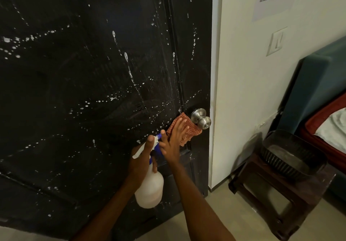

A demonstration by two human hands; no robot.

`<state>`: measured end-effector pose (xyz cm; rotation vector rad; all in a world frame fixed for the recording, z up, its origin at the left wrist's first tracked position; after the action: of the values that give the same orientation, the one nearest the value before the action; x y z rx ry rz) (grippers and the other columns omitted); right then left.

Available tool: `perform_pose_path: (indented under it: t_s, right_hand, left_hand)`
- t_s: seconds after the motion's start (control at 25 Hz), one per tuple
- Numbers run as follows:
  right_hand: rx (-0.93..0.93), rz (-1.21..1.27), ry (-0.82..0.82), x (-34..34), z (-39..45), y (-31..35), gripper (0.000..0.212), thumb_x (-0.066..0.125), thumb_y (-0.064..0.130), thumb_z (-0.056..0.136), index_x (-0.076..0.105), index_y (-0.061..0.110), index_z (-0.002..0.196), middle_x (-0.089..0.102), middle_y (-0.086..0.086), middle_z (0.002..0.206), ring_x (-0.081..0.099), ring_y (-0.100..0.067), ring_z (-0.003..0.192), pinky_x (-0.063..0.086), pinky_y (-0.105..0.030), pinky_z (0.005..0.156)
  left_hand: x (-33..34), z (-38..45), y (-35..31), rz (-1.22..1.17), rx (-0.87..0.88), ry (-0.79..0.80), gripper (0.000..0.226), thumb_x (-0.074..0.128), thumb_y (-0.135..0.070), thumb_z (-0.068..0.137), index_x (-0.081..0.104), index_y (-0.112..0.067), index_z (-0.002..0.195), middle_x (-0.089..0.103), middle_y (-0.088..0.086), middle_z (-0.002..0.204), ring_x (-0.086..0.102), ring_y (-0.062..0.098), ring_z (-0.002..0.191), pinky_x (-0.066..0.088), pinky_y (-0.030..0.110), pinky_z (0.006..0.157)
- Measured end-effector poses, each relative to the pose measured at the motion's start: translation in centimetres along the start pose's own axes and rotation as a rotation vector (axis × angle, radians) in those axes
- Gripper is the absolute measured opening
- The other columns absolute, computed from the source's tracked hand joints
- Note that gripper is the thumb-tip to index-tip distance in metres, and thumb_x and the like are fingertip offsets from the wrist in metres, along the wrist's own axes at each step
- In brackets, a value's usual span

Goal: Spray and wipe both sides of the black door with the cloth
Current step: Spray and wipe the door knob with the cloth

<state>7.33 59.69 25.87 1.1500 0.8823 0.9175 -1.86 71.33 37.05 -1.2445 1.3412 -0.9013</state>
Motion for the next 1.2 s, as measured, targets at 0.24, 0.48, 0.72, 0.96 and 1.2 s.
perform_pose_path:
  t_s: [0.24, 0.48, 0.72, 0.96, 1.2]
  right_hand:
    - [-0.178, -0.119, -0.190, -4.0, 3.1, 9.6, 0.083, 0.029, 0.071, 0.097, -0.012, 0.035, 0.160, -0.023, 0.011, 0.166, -0.022, -0.014, 0.154, -0.010, -0.044, 0.122]
    - [0.043, -0.023, -0.430, -9.8, 9.6, 11.1, 0.090, 0.018, 0.078, 0.095, -0.015, 0.027, 0.161, -0.021, 0.001, 0.169, -0.019, -0.019, 0.155, -0.010, -0.058, 0.124]
    - [0.015, -0.181, -0.134, -2.7, 2.8, 9.9, 0.093, 0.013, 0.076, 0.089, -0.017, 0.024, 0.160, -0.022, 0.001, 0.169, -0.020, -0.022, 0.155, -0.019, -0.041, 0.117]
    - [0.122, -0.079, -0.365, -10.4, 9.4, 10.0, 0.108, 0.009, 0.095, 0.080, -0.016, 0.029, 0.161, -0.017, 0.000, 0.171, -0.016, -0.024, 0.157, -0.009, -0.060, 0.124]
    - [-0.237, -0.324, 0.114, -4.5, 4.5, 7.6, 0.092, 0.041, 0.064, 0.098, -0.031, 0.043, 0.151, -0.043, 0.008, 0.159, -0.039, -0.024, 0.148, -0.029, -0.050, 0.116]
  left_hand:
    - [-0.2, 0.2, -3.5, 0.009, 0.173, 0.086, 0.071, 0.038, -0.081, 0.082, 0.068, -0.017, 0.094, 0.074, 0.010, 0.083, 0.059, 0.023, 0.049, 0.047, 0.027, 0.043]
    - [0.3, 0.1, -5.6, -0.086, 0.263, 0.097, 0.060, 0.033, -0.056, 0.092, 0.070, -0.009, 0.091, 0.074, 0.010, 0.080, 0.051, 0.016, 0.038, 0.043, 0.023, 0.037]
    - [0.5, -0.3, -6.4, -0.108, 0.217, -0.002, 0.034, 0.038, -0.032, 0.105, 0.050, -0.026, 0.074, 0.062, -0.016, 0.049, 0.054, -0.010, 0.040, 0.042, 0.006, 0.042]
    - [1.8, 0.1, -6.1, -0.082, 0.161, -0.043, 0.032, 0.039, -0.028, 0.105, 0.054, -0.009, 0.083, 0.053, -0.004, 0.066, 0.053, -0.006, 0.036, 0.042, 0.007, 0.042]
    - [1.7, 0.3, -6.0, -0.141, 0.149, -0.182, 0.053, 0.045, -0.069, 0.087, 0.061, -0.019, 0.090, 0.064, 0.010, 0.077, 0.057, 0.015, 0.059, 0.047, 0.036, 0.069]
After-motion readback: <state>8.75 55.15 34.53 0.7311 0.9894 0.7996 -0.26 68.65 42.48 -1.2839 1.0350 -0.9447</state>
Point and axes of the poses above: each hand's wrist, its own z-axis towards the middle knuckle, its own x-axis out of the palm, y = z × x, the point moved 5 cm from there along z, towards the middle knuckle
